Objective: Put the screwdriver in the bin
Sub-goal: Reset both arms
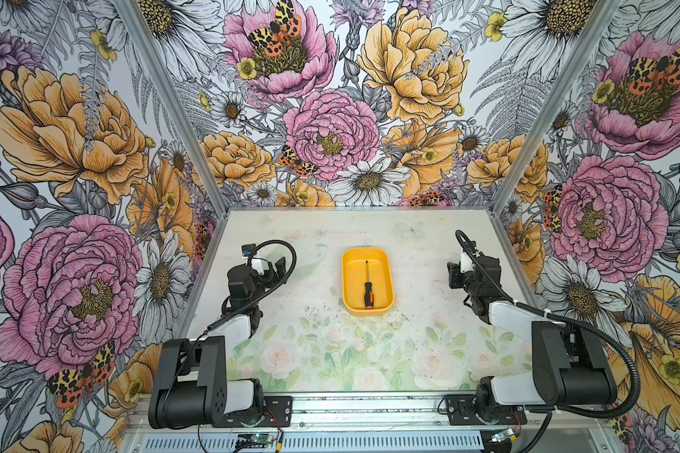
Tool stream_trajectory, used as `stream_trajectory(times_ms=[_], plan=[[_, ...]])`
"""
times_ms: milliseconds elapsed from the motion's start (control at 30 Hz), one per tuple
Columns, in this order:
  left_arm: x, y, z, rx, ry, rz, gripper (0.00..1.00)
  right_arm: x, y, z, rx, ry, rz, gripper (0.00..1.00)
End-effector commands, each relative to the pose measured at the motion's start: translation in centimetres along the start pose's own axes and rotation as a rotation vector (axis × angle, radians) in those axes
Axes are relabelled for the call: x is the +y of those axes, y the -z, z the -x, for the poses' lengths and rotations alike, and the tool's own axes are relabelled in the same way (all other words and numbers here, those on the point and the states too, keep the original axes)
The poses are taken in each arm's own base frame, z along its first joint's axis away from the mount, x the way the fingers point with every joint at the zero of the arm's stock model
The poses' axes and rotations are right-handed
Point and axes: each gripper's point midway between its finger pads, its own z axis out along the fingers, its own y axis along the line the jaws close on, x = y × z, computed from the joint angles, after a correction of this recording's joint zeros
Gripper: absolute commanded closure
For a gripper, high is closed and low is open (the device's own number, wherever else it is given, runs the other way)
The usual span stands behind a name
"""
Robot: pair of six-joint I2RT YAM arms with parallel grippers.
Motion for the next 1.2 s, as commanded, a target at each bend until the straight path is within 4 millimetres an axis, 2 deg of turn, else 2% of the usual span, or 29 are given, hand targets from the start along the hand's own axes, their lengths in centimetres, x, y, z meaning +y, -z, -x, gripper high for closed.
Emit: stream_trajectory(times_ms=[0,233,400,900,1167], plan=[[0.6,1.2,2.0,-0.133,-0.036,0.031,0.01,-0.3,0.1,2.2,-0.108,0.000,-0.010,0.58],[0.7,1.4,1.8,-0.154,-0.046,0.040,0.01,-1.5,0.3,2.2,-0.175,-0.010,-0.082,0.58],[0.3,1.4,1.8,-0.160,-0.063,0.030,0.01,-1.4,-0.5,1.8,-0.168,-0.002,-0.075,0.58],[0.0,1.6,1.8,-0.227,-0.145,0.075,0.01,-1.8,-0.2,1.4,-0.195,-0.008,-0.101,0.55],[0.6,-0.3,0.0,-0.220,-0.142,0.085,0.01,-1.9,-0.2,1.4,-0.199,-0.011,-0.106,0.54]])
